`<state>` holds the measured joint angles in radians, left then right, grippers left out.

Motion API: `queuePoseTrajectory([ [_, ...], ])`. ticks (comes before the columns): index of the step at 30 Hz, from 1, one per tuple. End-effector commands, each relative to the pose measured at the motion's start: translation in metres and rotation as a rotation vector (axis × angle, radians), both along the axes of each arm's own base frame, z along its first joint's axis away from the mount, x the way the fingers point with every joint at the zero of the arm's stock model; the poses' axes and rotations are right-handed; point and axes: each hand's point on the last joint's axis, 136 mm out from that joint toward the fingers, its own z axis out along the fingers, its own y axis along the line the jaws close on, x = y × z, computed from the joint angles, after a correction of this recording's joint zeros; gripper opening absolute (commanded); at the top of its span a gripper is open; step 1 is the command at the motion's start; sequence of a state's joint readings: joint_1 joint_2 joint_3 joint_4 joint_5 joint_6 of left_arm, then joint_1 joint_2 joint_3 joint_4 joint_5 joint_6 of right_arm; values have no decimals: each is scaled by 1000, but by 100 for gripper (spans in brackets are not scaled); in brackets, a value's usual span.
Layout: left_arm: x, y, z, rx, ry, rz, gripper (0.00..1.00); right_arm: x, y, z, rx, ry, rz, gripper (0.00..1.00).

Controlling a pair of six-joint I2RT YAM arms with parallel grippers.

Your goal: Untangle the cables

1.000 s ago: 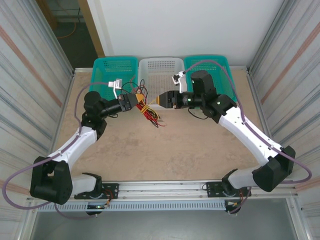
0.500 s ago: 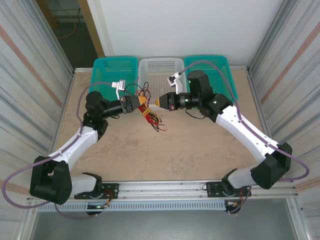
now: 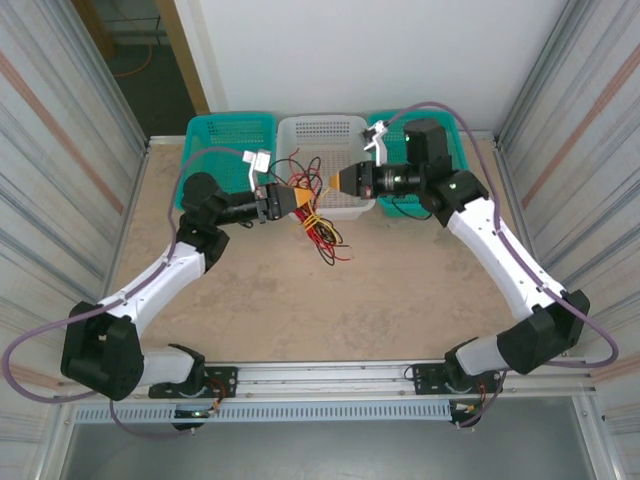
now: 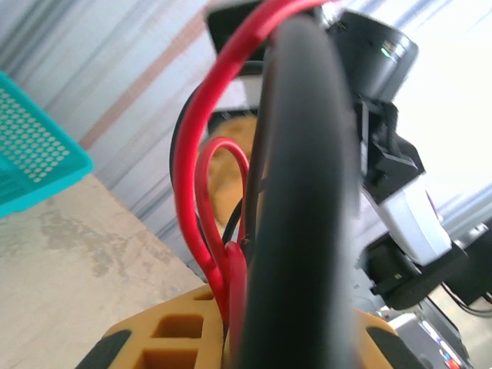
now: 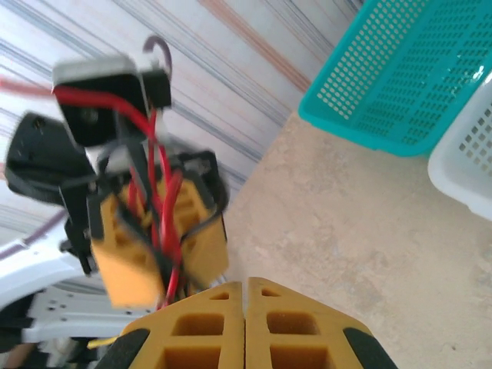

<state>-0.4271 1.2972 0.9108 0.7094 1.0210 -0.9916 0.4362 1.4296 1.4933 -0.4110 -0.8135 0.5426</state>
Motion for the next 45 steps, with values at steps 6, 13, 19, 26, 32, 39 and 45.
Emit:
queuePoseTrajectory([
  [6, -44, -4, 89, -158, -238, -75, 0, 67, -8, -15, 215, 103, -92, 0],
  [13, -20, 21, 135, -320, -310, 232, 0, 63, 20, -43, 383, 155, -93, 0],
  [19, 14, 50, 148, -386, -362, 569, 0, 50, 38, -47, 493, 178, -114, 0],
  [26, 63, 116, 116, -289, -307, 1116, 0, 45, 31, -56, 586, 227, -257, 0],
  [32, 85, 148, 90, -253, -263, 1338, 0, 15, 43, -59, 584, 235, -295, 0],
  [39, 109, 147, 54, -219, -191, 1341, 0, -20, 51, -46, 536, 190, -268, 0],
  [45, 113, 140, 15, -75, -143, 1266, 0, -28, 26, 18, 273, -63, -305, 0],
])
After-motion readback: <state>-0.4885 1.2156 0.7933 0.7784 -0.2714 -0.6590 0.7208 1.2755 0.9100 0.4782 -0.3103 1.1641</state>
